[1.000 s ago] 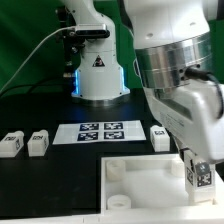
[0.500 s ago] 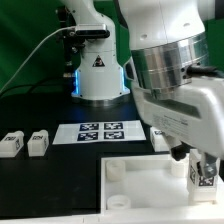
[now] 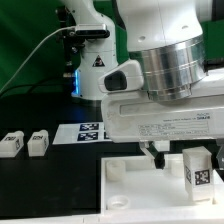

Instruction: Assemble one leg

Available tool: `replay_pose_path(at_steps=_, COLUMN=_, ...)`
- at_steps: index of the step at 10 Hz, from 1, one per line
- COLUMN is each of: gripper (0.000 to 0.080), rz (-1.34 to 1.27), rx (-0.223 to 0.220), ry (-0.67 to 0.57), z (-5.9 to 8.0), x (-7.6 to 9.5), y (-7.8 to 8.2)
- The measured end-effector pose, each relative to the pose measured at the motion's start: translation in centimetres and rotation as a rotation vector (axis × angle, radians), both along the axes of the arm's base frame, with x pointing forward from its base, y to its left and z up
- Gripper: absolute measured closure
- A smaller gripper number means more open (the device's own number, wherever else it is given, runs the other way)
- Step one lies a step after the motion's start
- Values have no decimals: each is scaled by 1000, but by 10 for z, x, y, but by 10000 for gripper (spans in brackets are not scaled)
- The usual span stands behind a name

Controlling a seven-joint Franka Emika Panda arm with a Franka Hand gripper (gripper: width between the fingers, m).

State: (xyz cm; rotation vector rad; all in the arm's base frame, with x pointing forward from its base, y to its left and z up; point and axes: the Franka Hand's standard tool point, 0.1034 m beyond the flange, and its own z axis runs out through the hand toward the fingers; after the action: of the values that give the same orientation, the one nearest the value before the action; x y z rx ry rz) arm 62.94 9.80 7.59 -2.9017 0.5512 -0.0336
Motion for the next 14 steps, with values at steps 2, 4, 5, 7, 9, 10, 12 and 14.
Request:
replay_pose_path(at_steps=2, gripper=150, rz=384, rx=-85, ry=-21, z=0, x=2, y=6)
replay_pose_path(at_steps=4, gripper=150, rz=464, rx=-94, ry=-34, z=-1, x=3, y=5)
replay_pose_path(at_steps=5, gripper=238, rz=406, rx=-92, ry=-26, z=-1, x=3, y=6)
replay_pose_path(at_steps=7, gripper=441, rz=259, rx=-84, ry=-5, z=-1, x=3, y=7)
replay_pose_path(at_steps=9, gripper=509, rz=98, rx=-76, ry=19, z=-1, x=3, y=7)
replay_pose_path(at_steps=10, gripper=509, rz=-30, rx=-67, ry=38, z=-1, x=3, y=8)
replay_pose_path(at_steps=12, gripper=509, rz=-337, rx=-55, ry=87, z=-3, x=4, y=15)
replay_pose_path(at_steps=14, gripper=509, rz=-675, rx=-62, ry=128, z=-3, x=2, y=19)
